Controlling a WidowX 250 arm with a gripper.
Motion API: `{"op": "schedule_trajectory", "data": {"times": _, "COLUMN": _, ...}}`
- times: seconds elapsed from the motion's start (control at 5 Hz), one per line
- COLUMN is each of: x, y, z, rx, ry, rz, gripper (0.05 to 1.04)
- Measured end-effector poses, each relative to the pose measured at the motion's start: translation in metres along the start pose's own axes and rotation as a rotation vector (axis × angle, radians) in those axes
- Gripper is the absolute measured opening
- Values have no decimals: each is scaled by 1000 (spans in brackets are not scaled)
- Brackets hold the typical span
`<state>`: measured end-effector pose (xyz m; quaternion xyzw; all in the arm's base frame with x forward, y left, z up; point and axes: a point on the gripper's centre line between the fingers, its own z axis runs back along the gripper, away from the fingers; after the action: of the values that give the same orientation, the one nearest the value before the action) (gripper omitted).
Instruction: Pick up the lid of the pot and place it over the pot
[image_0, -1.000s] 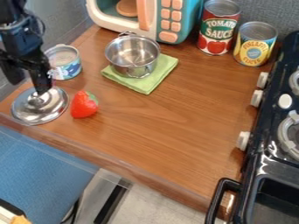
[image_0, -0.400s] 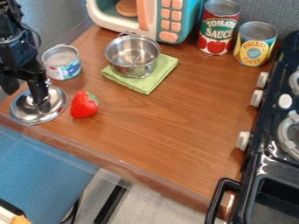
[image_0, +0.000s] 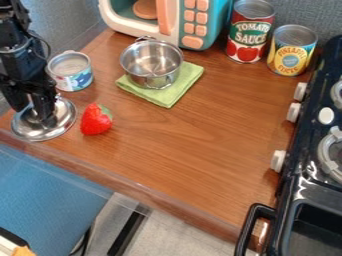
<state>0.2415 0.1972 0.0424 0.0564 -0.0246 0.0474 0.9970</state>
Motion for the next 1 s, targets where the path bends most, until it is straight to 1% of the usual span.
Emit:
{"op": "schedule_trajectory", "data": {"times": 0.2, "x": 1, "y": -2, "z": -1, "rx": 7, "ry": -1, "rz": 3, "gripper": 375}}
{"op": "schedule_trajectory", "data": {"times": 0.4, "x": 1, "y": -2, "z": -2, "rx": 17, "ry": 1, "rz": 1, "gripper": 285}}
{"op": "schedule_trajectory", "data": {"times": 0.6, "x": 0, "y": -4, "z": -1, "rx": 16, "ry": 8, "rz": 5, "gripper": 285}}
{"op": "schedule_trajectory", "data": {"times": 0.8, "x": -4, "y": -8, "z": 7, "rx": -17, "ry": 33, "rz": 7, "gripper": 285}}
{"op": "schedule_trajectory", "data": {"times": 1.0, "x": 1, "y": -7, "z": 33, "rx": -27, "ry": 2, "rz": 17, "gripper": 285}}
